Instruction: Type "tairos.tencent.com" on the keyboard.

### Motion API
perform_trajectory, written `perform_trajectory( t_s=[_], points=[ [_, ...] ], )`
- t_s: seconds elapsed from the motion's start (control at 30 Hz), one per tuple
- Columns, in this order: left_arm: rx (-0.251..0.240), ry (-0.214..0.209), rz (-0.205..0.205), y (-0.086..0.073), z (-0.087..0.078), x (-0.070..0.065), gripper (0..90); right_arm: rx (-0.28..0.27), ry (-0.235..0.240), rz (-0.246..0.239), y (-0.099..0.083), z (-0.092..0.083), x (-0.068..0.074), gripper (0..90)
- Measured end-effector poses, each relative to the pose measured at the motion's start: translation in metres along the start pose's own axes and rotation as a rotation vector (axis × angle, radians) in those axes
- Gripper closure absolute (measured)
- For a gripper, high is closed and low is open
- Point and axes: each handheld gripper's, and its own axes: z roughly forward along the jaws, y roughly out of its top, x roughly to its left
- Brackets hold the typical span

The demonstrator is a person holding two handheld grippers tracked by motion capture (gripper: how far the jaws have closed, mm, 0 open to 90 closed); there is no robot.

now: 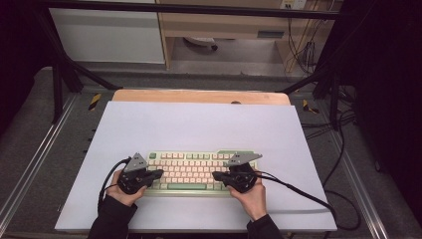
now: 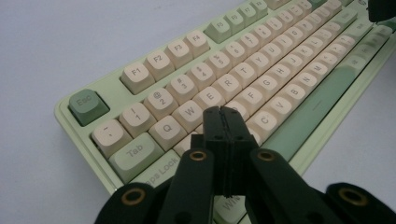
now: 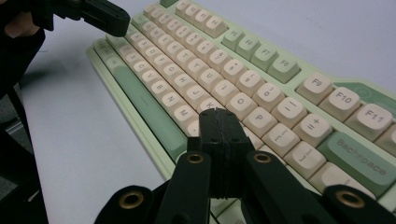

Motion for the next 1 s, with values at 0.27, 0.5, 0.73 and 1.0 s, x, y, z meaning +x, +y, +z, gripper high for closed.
perform_trajectory(
  t_s=[0.27,0.5,0.73,1.0],
  points=[
    [-0.001,-0.001,0.0,0.0,0.0,0.0,89.8,-0.002,0.019,-0.008,0.008,0.01,0.008,90.0],
    [-0.003,-0.002,-0.002,-0.001,0.0,0.001,89.8,0.012,0.034,-0.02,0.015,0.025,0.017,90.0],
    [-0.004,-0.003,-0.001,0.0,0.0,0.001,89.9,0.019,0.044,-0.02,0.017,0.039,0.021,90.0],
    [-0.004,-0.004,-0.004,0.0,0.001,0.001,89.8,0.026,0.049,-0.016,0.019,0.05,0.025,90.0]
  ],
)
